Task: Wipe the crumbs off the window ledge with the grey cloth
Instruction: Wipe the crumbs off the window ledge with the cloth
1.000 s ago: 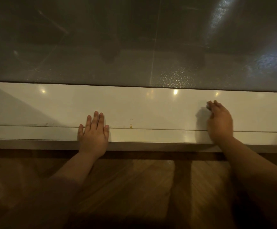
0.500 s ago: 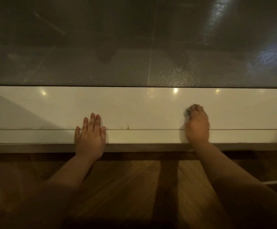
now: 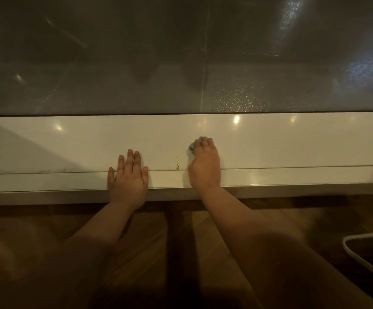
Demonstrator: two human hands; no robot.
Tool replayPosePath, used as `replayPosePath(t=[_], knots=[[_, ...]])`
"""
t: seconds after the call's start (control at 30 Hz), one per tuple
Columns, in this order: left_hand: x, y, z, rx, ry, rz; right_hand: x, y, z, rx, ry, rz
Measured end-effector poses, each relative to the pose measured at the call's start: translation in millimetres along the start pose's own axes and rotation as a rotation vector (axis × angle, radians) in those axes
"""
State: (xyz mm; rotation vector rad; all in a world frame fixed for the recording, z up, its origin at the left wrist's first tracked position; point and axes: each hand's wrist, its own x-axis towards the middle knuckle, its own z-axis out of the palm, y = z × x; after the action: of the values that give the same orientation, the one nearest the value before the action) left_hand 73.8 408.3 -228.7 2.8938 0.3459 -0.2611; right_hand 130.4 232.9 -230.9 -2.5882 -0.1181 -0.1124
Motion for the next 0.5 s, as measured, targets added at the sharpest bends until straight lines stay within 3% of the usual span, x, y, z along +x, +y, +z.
replayPosePath(t=[0.2,0.4,0.5], knots=[[1,1,-2,0.005,-0.024,-0.007,0,-24,7,0.134,-0.003,-0.043],[2,-1,-3,0.005,-0.053,-0.012,27,-16,-28,0.568,-0.166,0.116],[2,-1,-2,0.008,-0.041,-0.009,56,0,-42,0.513,-0.119,0.049]])
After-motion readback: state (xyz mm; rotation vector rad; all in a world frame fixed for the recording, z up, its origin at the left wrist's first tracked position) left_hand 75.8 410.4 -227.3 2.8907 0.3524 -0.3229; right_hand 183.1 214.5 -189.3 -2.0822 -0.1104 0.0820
